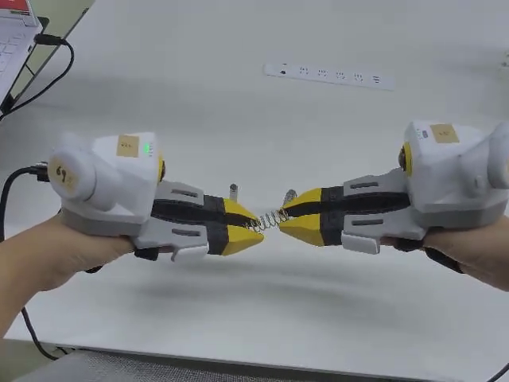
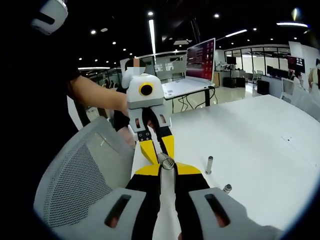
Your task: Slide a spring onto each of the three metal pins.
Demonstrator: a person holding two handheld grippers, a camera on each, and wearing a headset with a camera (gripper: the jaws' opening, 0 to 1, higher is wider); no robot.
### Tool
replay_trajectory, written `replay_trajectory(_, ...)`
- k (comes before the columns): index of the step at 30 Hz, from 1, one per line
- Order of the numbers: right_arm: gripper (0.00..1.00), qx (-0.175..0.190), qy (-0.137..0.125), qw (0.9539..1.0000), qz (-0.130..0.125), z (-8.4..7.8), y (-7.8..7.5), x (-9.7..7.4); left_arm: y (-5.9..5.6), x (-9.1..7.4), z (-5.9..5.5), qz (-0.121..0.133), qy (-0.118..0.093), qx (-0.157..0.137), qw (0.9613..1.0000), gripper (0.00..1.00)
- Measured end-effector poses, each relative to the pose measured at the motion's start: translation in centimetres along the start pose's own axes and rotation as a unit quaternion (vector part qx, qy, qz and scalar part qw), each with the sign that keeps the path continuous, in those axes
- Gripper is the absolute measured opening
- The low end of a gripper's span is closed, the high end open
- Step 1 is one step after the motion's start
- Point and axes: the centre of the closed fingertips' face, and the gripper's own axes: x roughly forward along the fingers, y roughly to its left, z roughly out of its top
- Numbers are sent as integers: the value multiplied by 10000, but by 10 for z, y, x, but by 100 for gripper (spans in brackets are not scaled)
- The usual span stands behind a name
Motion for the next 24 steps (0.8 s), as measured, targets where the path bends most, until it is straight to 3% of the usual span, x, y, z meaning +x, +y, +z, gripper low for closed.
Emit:
replay_trajectory(12, 8, -42, -258, 9997, 38, 17, 7, 11, -2, 3, -3, 12, 76, 86, 9999, 1)
replay_trajectory(24, 8, -420, -260, 9987, -100, 22, 10, 24, 0, 4, -5, 95, 113, 112, 9998, 2)
